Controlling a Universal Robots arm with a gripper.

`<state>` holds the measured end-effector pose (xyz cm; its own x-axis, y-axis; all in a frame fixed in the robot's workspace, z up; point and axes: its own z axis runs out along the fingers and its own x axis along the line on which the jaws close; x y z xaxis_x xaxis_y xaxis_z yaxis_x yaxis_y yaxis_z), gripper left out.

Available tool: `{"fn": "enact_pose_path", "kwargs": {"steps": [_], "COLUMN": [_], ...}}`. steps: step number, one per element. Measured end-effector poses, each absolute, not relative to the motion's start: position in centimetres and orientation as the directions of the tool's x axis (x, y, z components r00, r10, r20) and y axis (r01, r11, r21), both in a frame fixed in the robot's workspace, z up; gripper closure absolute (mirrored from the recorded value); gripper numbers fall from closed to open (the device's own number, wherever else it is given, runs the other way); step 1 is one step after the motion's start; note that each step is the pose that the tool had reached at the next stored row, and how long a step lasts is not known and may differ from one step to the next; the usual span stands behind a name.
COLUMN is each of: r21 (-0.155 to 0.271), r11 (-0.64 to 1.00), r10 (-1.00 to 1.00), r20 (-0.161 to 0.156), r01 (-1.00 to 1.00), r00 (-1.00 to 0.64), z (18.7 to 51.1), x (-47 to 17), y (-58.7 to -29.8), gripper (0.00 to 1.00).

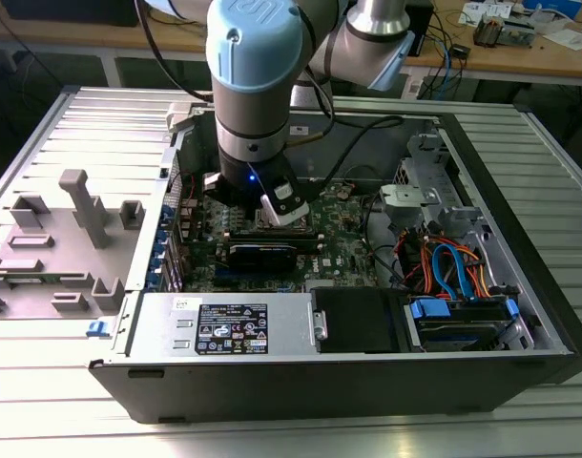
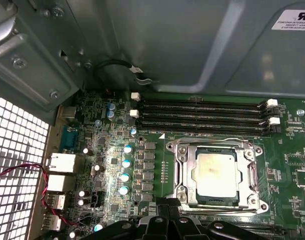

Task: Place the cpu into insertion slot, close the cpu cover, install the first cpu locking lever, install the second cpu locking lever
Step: 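Install the second cpu locking lever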

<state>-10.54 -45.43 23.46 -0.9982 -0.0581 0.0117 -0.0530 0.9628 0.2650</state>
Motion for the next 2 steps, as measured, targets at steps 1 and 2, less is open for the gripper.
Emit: {"fn": "enact_pose_path", "kwargs": {"steps": [1,2], "r21": [0.265,0.265], "r11": [0.963,0.963], "r10": [-0.058,-0.058], "r20": [0.012,0.012], "r01": [-0.053,-0.053], "r00": [-0.998,-0.998], "z": [23.46,23.46], "x": [-10.54,-10.54], "y": [-45.43,-45.43], "gripper": [0.89,0.89]}}
